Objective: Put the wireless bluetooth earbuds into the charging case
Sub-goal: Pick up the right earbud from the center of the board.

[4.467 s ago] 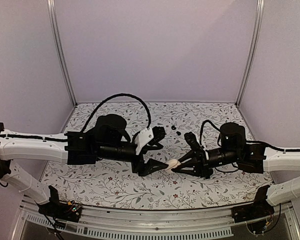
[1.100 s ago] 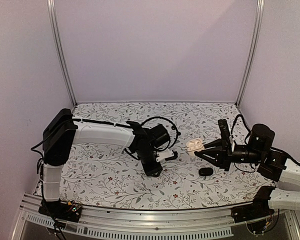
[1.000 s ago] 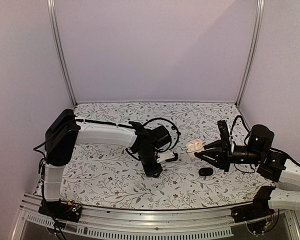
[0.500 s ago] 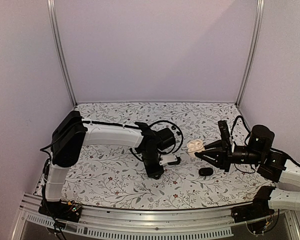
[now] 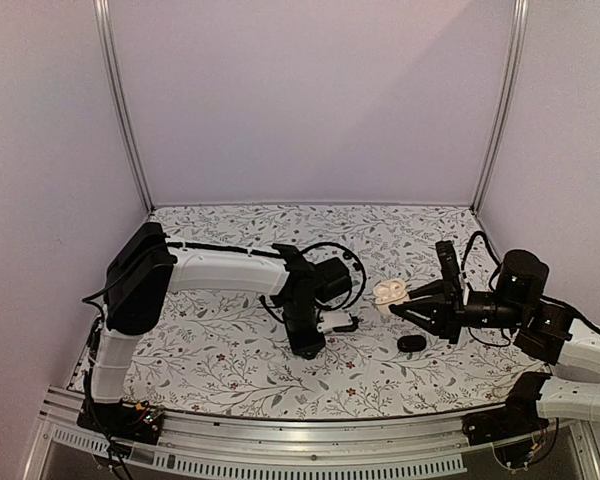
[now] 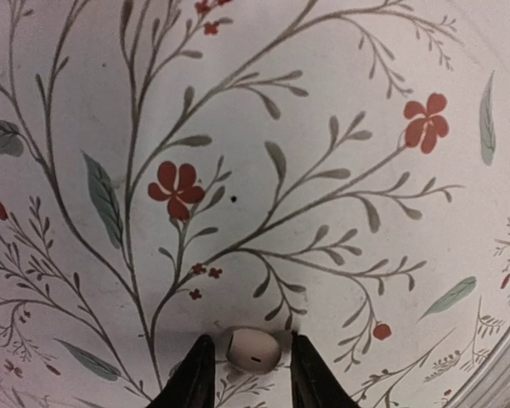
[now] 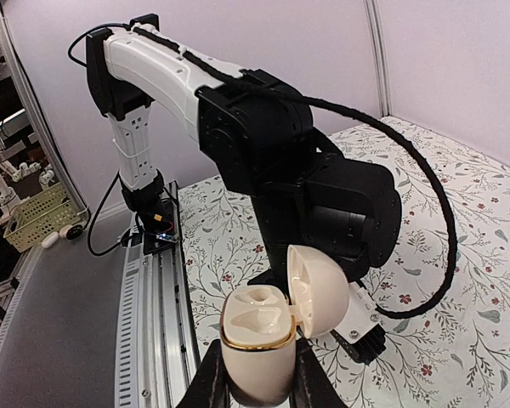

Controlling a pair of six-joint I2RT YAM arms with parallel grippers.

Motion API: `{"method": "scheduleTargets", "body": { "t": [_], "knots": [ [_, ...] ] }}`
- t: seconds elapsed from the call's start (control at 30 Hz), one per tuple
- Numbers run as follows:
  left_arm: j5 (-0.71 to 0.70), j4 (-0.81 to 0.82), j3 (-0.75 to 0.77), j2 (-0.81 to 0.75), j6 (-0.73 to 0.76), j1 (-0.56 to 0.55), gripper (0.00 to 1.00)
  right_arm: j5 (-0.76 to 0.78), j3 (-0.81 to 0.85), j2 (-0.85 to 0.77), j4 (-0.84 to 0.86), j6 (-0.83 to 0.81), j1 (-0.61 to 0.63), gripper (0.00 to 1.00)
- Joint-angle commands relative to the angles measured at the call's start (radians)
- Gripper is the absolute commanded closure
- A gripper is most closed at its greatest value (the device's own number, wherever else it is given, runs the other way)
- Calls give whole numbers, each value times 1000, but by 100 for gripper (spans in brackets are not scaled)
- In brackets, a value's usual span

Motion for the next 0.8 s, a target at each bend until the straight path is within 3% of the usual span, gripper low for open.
{"method": "scheduleTargets", "body": {
  "t": [0.0,0.47,0.77],
  "knots": [
    [-10,-38,9,26,4,-18,69,-3,-1,3,25,4,-5,100],
    [3,112,-72,-79,-33,1,93,-17,12,23,31,-14,-5,100],
    [35,386,-307,-338,-136,89,95,-42,-9,28,129,-62,-2,100]
  ]
}}
